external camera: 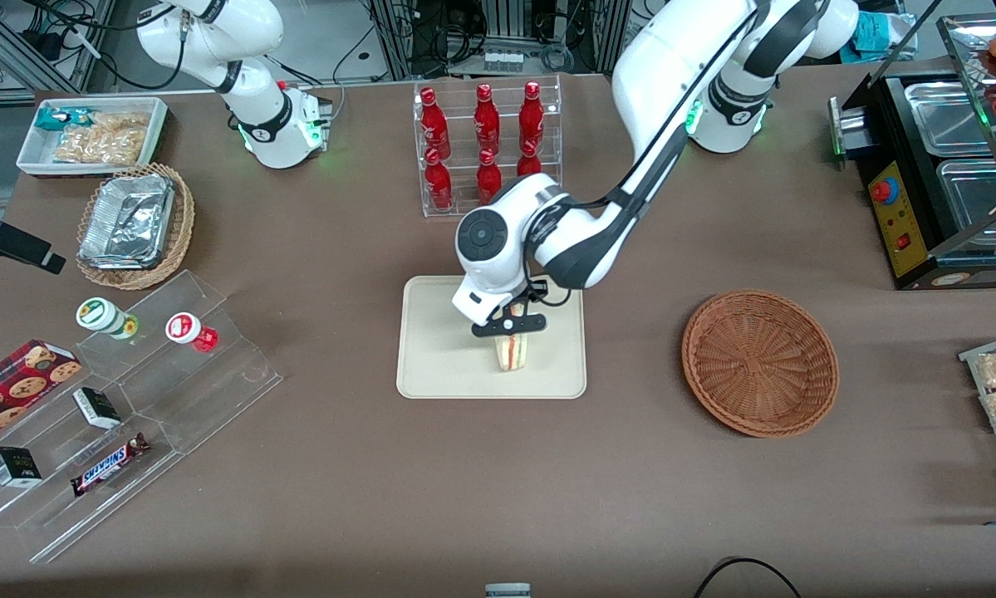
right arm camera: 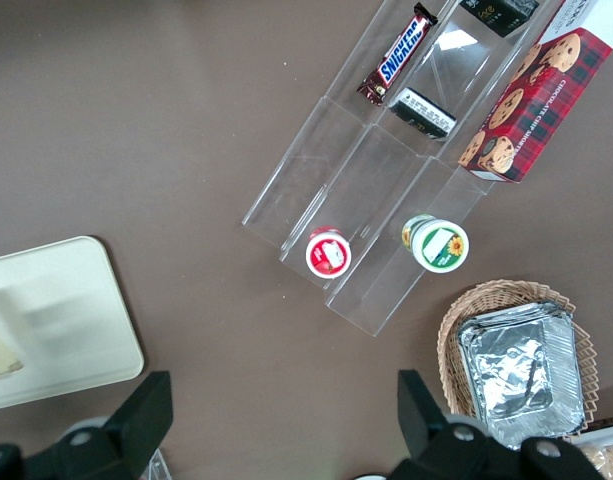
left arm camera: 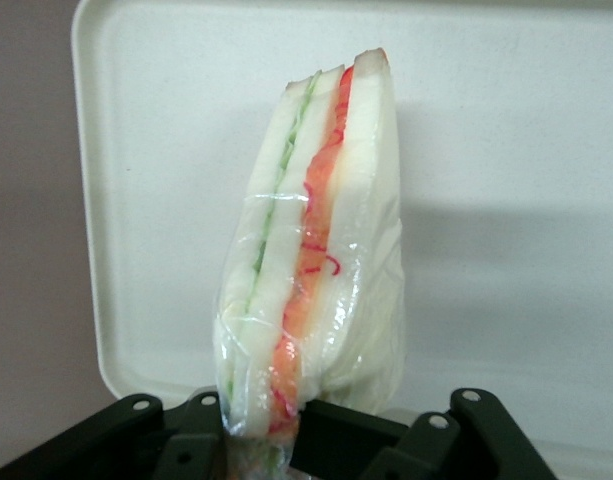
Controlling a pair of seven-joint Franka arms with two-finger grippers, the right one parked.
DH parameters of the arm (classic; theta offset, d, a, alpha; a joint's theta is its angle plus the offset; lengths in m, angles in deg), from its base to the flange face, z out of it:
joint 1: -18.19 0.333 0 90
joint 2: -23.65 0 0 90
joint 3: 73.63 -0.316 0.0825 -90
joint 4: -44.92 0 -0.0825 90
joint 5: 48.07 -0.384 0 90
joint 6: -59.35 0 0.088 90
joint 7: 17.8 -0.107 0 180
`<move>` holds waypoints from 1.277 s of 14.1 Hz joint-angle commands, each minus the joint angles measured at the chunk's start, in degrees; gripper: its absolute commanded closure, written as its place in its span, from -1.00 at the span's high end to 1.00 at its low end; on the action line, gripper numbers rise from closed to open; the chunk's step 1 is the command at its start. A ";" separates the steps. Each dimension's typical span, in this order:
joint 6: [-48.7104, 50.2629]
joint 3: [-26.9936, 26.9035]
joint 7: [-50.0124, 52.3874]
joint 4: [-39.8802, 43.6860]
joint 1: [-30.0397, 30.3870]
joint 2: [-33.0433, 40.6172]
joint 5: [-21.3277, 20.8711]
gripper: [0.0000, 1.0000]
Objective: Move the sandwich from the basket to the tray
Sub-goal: 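Carry the held sandwich over to the cream tray, then lower the sandwich onto the tray and open the left gripper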
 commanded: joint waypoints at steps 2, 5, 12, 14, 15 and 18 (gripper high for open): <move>3.69 -0.71 0.09 3.06 -0.80 -0.98 -2.41 -0.75; 11.25 -0.62 -4.56 7.36 -0.71 -1.32 -1.98 -0.75; 11.70 -0.45 -4.30 7.63 -2.99 -3.26 -2.33 -0.72; 11.53 -0.53 -4.30 7.63 -3.35 -3.78 -2.33 -0.68; 11.35 -0.53 -4.30 7.72 -3.43 -4.31 -2.41 -0.67; 11.18 -0.53 -4.13 7.98 -3.43 -4.66 -2.42 -0.56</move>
